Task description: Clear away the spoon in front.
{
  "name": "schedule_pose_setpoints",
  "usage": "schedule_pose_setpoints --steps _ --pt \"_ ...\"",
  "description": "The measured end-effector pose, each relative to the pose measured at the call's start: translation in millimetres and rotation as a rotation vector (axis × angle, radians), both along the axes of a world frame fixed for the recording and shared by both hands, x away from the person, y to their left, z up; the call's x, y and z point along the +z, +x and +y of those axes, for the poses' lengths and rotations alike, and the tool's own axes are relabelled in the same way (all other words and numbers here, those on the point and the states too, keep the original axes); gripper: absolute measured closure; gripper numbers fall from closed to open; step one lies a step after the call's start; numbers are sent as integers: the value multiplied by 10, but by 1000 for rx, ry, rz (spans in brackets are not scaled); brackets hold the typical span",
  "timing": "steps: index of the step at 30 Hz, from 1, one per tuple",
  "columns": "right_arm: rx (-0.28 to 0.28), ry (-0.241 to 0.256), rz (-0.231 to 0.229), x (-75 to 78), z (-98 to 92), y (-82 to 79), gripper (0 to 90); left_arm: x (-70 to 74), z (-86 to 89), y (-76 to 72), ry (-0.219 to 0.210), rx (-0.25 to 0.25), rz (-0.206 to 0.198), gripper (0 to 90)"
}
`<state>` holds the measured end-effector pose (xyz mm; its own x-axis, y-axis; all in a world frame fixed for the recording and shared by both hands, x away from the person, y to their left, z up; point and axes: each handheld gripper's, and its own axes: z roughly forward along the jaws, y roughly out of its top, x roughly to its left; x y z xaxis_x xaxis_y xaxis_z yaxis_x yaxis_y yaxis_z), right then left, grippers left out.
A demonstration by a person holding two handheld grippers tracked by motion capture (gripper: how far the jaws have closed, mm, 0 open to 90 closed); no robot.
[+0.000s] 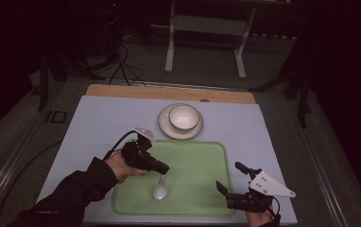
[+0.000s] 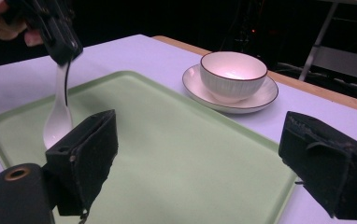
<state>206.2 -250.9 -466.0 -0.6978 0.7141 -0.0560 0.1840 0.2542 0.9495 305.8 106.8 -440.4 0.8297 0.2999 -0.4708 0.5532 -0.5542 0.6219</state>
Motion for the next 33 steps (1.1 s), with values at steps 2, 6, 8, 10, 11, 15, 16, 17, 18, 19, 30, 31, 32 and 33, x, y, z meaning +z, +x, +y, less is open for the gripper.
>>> schedule_pose_setpoints --steps 2,6,8,10,11,15,16,17,18,19,30,31,32,33 --pt "-2 1 4 -3 -1 1 117 -53 -15 22 -3 0 16 848" --pt "-3 -1 5 -8 -1 4 117 -132 -36 68 -4 -16 47 847" --pt "-1 -1 4 -6 -1 3 117 -180 -54 85 -3 -16 59 847" --pt "-2 -2 4 -9 -5 7 117 -211 -55 105 -20 -12 72 846" --pt "-1 -3 5 -10 -7 8 117 -226 -50 120 -26 -4 78 846" --pt "0 -4 7 -12 -12 10 118 -304 -9 169 -54 28 73 833" --pt "1 -3 7 -12 -13 10 117 -322 4 182 -60 31 70 830" --pt "1 -3 7 -12 -14 10 117 -356 24 200 -68 49 70 825" --pt "1 -3 6 -12 -14 9 117 -380 37 217 -75 56 75 819" --pt "1 -4 6 -12 -14 10 117 -416 58 238 -85 68 82 818" --pt "4 -6 12 -22 -11 16 118 -680 129 355 -95 182 77 756" --pt "5 -6 12 -22 -12 17 117 -699 140 365 -91 198 61 750" --pt "5 -6 12 -22 -13 18 118 -723 151 375 -96 211 60 741" --pt "6 -6 11 -22 -13 17 118 -750 162 388 -102 217 66 738"
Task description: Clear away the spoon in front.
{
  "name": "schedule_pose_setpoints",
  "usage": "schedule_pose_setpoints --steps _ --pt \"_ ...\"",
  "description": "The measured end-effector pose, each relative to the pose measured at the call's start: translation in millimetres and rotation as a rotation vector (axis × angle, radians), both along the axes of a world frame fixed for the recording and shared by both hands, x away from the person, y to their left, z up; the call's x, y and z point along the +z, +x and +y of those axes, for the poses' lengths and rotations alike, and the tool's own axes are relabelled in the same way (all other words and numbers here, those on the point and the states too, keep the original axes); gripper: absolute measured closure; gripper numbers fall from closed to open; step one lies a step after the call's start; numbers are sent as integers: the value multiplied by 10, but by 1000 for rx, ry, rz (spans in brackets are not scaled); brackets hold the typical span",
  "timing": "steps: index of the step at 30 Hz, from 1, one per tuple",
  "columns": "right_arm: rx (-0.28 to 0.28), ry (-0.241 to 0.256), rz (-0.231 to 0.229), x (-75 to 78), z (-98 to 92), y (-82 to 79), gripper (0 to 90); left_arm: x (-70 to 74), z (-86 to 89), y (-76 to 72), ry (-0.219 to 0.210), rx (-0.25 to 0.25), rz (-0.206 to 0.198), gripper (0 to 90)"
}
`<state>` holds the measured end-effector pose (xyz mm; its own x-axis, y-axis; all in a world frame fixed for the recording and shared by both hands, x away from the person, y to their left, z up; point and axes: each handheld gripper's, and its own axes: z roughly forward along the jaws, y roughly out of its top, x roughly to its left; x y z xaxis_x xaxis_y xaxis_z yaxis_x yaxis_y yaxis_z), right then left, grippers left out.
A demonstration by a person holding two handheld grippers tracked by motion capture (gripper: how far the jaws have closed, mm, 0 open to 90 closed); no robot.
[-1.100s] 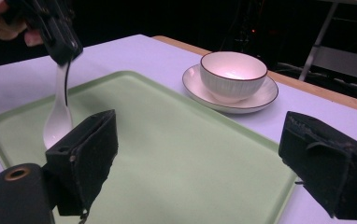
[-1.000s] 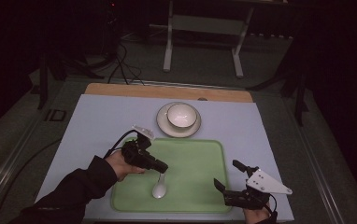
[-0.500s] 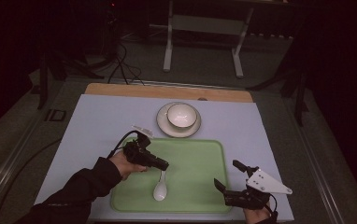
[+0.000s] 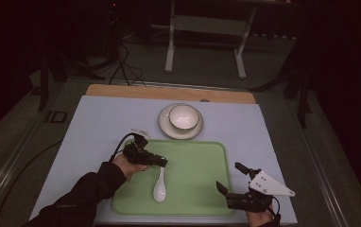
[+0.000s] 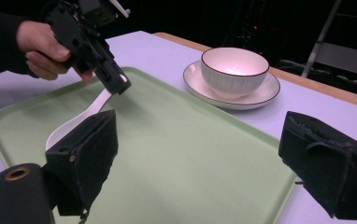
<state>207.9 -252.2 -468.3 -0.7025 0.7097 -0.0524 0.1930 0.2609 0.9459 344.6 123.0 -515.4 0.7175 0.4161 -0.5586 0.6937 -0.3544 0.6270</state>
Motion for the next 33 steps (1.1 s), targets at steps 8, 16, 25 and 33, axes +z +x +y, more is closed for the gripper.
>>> schedule_pose_setpoints --steps 8,16,25,33 --pt "5 -6 9 -1 2 2 128 -166 50 51 30 91 -10 693" --pt "6 -7 9 0 3 2 128 -288 47 52 89 162 -37 639" --pt "4 -6 9 -1 2 3 128 -330 65 44 124 223 -84 579" --pt "3 -5 5 1 2 2 128 -289 115 44 131 286 -130 565"
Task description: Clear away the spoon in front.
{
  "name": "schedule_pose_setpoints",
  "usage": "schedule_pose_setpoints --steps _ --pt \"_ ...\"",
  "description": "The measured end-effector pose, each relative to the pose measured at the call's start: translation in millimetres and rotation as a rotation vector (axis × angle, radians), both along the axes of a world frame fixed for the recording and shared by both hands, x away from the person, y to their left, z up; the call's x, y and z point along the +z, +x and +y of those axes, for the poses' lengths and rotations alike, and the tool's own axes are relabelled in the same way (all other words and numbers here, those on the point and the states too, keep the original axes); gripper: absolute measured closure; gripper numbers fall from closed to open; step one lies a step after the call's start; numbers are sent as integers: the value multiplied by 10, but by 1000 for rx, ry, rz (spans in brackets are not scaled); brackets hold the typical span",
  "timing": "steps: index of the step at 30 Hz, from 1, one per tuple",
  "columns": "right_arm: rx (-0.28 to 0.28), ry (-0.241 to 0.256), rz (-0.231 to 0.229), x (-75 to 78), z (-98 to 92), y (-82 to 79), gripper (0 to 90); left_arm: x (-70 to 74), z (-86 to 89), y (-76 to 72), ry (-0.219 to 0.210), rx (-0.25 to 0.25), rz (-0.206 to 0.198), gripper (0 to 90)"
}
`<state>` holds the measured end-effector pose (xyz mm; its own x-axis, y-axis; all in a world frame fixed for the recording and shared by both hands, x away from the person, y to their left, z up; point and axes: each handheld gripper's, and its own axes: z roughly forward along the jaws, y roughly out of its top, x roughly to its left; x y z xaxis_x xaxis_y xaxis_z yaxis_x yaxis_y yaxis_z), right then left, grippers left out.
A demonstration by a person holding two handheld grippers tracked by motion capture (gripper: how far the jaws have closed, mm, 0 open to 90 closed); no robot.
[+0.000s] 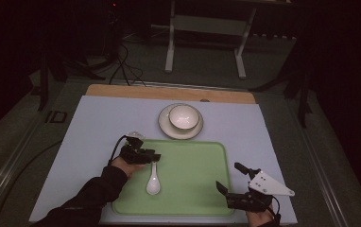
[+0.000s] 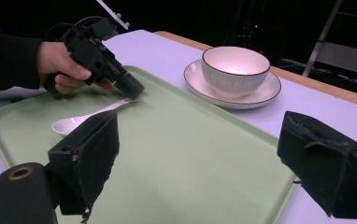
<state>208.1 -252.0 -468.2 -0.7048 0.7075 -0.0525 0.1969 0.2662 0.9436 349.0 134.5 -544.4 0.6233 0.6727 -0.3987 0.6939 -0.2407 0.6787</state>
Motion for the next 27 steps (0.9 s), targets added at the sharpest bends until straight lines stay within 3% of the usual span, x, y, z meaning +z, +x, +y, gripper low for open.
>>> schedule_pose_setpoints --steps 3,13,19,27 --pt "-1 3 -3 2 -1 -1 127 59 2 -25 -12 -11 -26 540" --pt "-9 7 -9 5 -10 -1 118 285 -89 -173 26 -94 -85 500" --pt "-11 8 -11 6 -11 -1 117 471 -154 -295 17 -132 -134 328" --pt "-13 6 -12 -1 -1 2 116 653 -153 -375 -61 -178 -154 185"
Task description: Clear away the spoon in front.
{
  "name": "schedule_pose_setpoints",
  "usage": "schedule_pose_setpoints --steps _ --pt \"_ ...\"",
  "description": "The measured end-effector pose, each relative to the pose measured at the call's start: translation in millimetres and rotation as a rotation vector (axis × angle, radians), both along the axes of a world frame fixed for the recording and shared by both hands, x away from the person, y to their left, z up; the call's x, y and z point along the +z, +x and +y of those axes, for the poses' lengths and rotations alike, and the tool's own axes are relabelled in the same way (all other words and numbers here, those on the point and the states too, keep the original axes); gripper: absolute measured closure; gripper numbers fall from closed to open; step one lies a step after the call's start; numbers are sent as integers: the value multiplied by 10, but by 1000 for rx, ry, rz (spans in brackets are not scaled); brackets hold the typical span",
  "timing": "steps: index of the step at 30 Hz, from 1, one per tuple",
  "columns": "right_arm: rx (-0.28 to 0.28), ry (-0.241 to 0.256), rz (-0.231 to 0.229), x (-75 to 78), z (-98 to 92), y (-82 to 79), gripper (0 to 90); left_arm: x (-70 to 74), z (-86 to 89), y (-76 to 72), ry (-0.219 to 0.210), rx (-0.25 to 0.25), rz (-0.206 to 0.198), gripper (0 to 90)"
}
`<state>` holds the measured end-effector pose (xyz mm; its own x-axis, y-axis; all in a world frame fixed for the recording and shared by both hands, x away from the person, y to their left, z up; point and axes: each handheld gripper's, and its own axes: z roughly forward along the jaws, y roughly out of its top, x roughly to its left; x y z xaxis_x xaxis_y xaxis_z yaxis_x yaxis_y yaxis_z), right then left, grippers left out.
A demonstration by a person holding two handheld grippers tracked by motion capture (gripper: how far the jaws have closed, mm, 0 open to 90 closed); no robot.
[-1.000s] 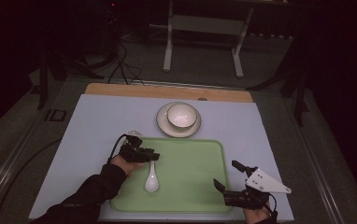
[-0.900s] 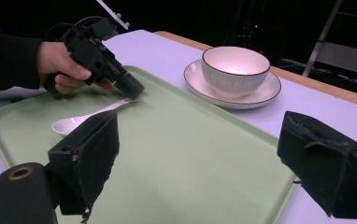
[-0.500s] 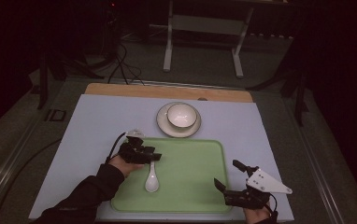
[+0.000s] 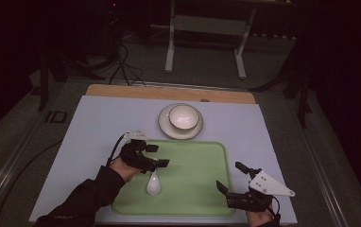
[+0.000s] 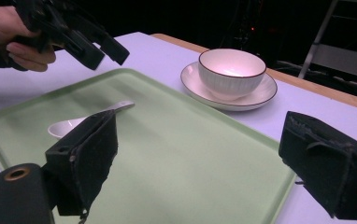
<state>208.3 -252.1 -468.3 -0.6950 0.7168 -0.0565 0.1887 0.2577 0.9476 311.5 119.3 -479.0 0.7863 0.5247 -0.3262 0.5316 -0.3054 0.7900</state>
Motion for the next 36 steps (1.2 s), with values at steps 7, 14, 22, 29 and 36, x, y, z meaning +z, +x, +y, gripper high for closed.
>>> schedule_pose_setpoints --steps 7,14,22,29,36 --pt "-5 5 7 -5 -8 10 116 58 41 -75 -2 5 -29 0" --pt "-8 4 2 -3 1 5 117 144 208 -217 -21 16 -75 0" --pt "-10 -1 2 -13 3 16 117 134 355 -353 -18 16 -90 0" --pt "-8 0 3 -15 -1 17 117 82 440 -472 -3 22 -87 0" --pt "-6 -5 3 -16 5 17 117 73 594 -568 -12 56 -100 0"
